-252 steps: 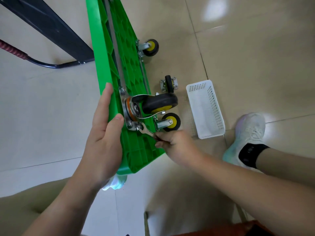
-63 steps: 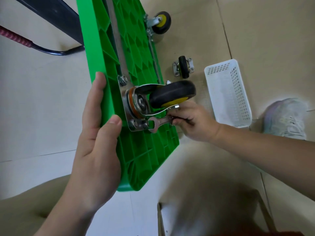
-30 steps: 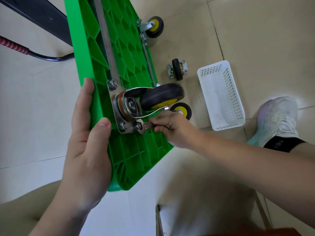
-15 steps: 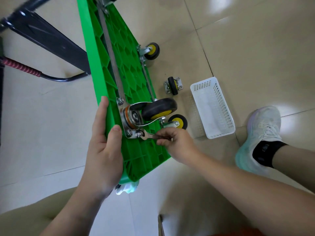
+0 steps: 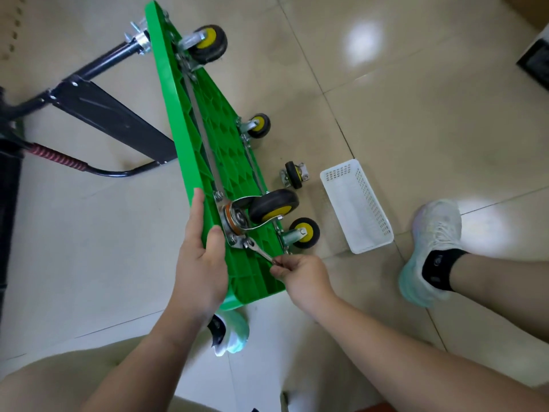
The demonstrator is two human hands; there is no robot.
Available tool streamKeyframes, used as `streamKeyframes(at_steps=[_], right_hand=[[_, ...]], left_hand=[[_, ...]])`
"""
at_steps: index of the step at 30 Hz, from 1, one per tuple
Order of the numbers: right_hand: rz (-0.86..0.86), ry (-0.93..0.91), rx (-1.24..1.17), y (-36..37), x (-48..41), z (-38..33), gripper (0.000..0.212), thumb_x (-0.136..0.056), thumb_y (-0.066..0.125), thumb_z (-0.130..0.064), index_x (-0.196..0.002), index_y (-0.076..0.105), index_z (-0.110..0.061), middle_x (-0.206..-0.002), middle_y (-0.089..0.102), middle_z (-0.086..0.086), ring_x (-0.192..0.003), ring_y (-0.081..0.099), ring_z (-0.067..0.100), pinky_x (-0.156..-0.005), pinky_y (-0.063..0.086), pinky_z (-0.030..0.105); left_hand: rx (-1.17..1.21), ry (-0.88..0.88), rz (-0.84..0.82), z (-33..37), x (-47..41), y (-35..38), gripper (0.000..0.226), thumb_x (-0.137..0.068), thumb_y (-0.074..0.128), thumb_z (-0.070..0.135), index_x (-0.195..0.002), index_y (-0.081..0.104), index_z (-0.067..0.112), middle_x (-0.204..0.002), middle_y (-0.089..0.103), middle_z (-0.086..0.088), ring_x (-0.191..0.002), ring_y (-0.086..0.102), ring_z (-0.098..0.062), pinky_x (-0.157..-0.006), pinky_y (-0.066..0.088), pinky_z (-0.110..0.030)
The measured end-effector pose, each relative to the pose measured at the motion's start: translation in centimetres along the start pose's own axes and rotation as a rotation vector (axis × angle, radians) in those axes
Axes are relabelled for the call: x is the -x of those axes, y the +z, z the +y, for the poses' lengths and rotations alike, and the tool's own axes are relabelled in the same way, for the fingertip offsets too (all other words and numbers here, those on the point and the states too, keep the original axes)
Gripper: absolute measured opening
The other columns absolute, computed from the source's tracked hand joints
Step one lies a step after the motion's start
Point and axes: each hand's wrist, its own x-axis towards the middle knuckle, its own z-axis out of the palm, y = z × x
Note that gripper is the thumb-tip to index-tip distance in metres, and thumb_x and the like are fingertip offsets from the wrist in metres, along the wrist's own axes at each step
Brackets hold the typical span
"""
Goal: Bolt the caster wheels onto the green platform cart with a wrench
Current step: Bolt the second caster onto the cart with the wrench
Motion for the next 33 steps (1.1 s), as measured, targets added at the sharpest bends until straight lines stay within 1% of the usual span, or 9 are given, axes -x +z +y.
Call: streamKeyframes(at_steps=[3,8,12,19,24,27,30,31,33], right_hand=[[0.002,0.039,-0.052,-0.1,0.5,-0.3,0.017,-0.089,0.074,-0.016,-0.105,0.077,-0.012,-0.086,0.067,-0.007,-0.072,0.054,-0.006,-0.055,0.036,-0.002],[0.018,0.116,-0.089,0.2,1.3,-0.9,0.008,-0.087,0.076,-0.017,-0.095,0.078,-0.015,-0.083,0.072,-0.005,-0.071,0.061,0.001,-0.054,0.04,0.003],[0.038,0.163,-0.111,0.4,1.7,-1.2,0.008,-0.087,0.077,-0.019,-0.095,0.079,-0.019,-0.085,0.074,-0.005,-0.077,0.065,0.006,-0.06,0.042,0.012],[0.089,0.231,-0.158,1.2,2.3,-1.4,0.014,-0.083,0.08,-0.02,-0.097,0.079,-0.017,-0.091,0.076,-0.001,-0.09,0.07,0.019,-0.083,0.054,0.03],[0.106,0.22,-0.132,1.1,2.6,-1.6,0.014,-0.085,0.079,-0.022,-0.098,0.079,-0.018,-0.092,0.075,-0.001,-0.088,0.069,0.018,-0.08,0.052,0.028],[0.067,0.109,0.006,0.6,3.1,-1.7,0.011,-0.088,0.076,-0.024,-0.097,0.079,-0.018,-0.089,0.075,-0.002,-0.085,0.068,0.014,-0.074,0.052,0.027],[0.034,-0.016,0.184,0.0,3.4,-2.2,0.012,-0.088,0.074,-0.026,-0.094,0.078,-0.016,-0.086,0.074,0.001,-0.083,0.068,0.019,-0.076,0.052,0.032],[0.034,-0.032,0.224,-0.2,3.4,-2.2,0.012,-0.088,0.074,-0.026,-0.095,0.078,-0.016,-0.086,0.073,0.001,-0.083,0.067,0.019,-0.074,0.051,0.031],[0.043,-0.068,0.291,-0.6,3.4,-2.5,0.012,-0.089,0.073,-0.024,-0.097,0.077,-0.017,-0.088,0.073,0.001,-0.083,0.066,0.019,-0.072,0.048,0.029]], left_hand=[[0.001,-0.002,-0.009,0.3,0.2,0.1,0.06,-0.11,0.037,0.011,-0.162,0.026,0.039,-0.13,0.043,0.045,-0.065,0.05,0.028,-0.064,0.042,0.001],[-0.011,0.006,-0.014,0.2,0.0,0.0,0.06,-0.111,0.036,0.012,-0.163,0.023,0.038,-0.15,0.038,0.029,-0.078,0.049,0.034,-0.072,0.039,0.004],[-0.032,0.028,-0.013,-0.1,-0.2,-0.2,0.06,-0.111,0.037,0.015,-0.162,0.023,0.044,-0.16,0.033,0.025,-0.105,0.042,0.038,-0.095,0.038,-0.005],[-0.044,0.022,-0.022,-0.1,-0.3,-0.3,0.06,-0.111,0.037,0.019,-0.161,0.022,0.049,-0.151,0.037,0.035,-0.135,0.04,0.015,-0.119,0.032,-0.024],[-0.047,0.017,-0.028,-0.1,-0.3,-0.4,0.06,-0.109,0.038,0.023,-0.16,0.021,0.05,-0.155,0.034,0.031,-0.14,0.039,0.007,-0.121,0.032,-0.027],[-0.082,0.005,-0.039,0.0,-0.2,-0.4,0.061,-0.11,0.037,0.022,-0.159,0.019,0.053,-0.147,0.041,0.039,-0.131,0.049,0.008,-0.114,0.041,-0.029],[-0.103,-0.028,-0.054,0.2,-0.2,-0.3,0.063,-0.11,0.035,0.017,-0.158,0.018,0.053,-0.09,0.052,0.06,-0.073,0.056,0.023,-0.072,0.047,-0.012],[-0.092,-0.029,-0.058,0.2,-0.2,-0.2,0.063,-0.11,0.035,0.017,-0.157,0.018,0.054,-0.093,0.053,0.059,-0.065,0.055,0.019,-0.064,0.046,-0.009],[-0.041,-0.026,-0.07,0.3,-0.2,-0.2,0.064,-0.11,0.036,0.021,-0.155,0.016,0.061,-0.134,0.052,0.043,-0.075,0.064,0.005,-0.068,0.055,-0.021]])
